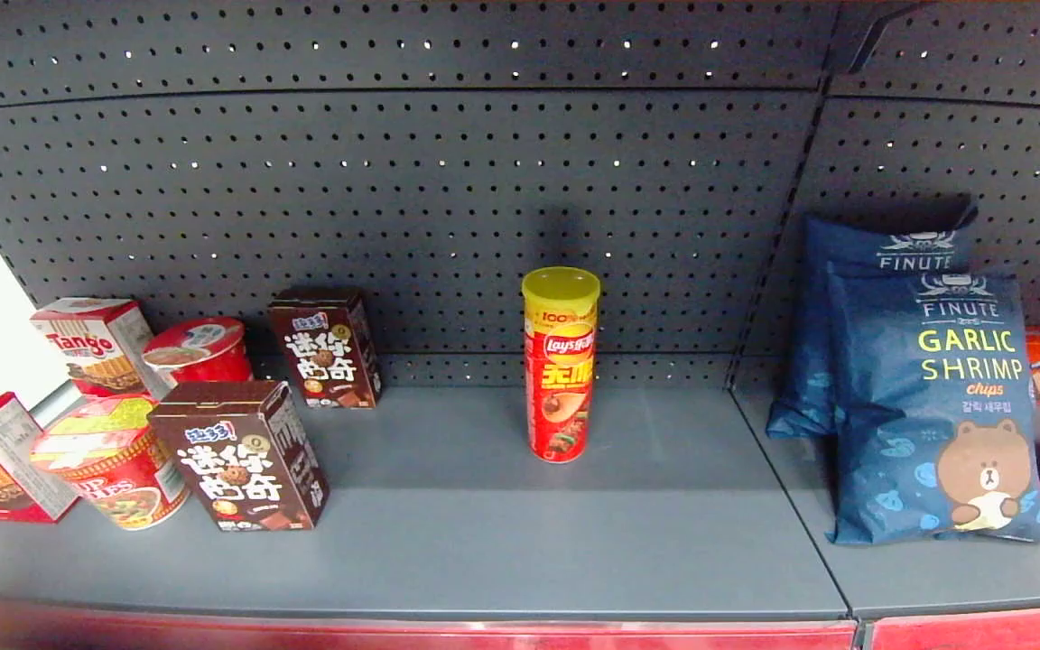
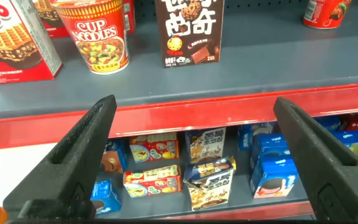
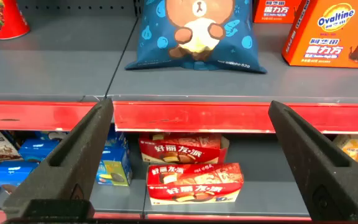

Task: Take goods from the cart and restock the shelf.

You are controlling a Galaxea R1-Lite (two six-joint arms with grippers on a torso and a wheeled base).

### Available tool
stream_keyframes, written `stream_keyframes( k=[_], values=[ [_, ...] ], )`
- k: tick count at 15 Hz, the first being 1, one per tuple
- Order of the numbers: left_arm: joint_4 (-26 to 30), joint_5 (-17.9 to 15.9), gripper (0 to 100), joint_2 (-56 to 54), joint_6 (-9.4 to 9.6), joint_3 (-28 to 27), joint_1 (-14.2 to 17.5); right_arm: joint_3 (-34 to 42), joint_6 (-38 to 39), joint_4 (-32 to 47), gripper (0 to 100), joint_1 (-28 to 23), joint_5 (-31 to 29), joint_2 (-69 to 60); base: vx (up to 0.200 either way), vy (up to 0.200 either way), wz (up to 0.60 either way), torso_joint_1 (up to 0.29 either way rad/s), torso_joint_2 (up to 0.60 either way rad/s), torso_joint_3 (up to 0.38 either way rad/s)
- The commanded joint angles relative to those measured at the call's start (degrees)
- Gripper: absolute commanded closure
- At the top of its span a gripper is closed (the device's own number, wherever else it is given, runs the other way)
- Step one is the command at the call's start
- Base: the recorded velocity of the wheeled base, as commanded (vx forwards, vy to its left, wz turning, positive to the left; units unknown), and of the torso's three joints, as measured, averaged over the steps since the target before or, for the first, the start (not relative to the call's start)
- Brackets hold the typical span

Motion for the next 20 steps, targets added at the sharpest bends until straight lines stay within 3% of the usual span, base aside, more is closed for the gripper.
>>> stream_keyframes(
  k=[1, 20],
  values=[
    [0.0, 0.0, 0, 0.1, 0.01, 0.0, 0.0, 0.0, 0.0, -0.1, 0, 0.0, 0.0, 0.1, 0.0, 0.0, 0.0, 0.0, 0.0, 0.0],
    [0.1, 0.0, 0, 0.1, 0.1, 0.0, -0.1, 0.0, 0.0, 0.0, 0, 0.0, 0.0, 0.1, 0.0, 0.0, 0.6, 0.004, 0.0, 0.001]
  ],
)
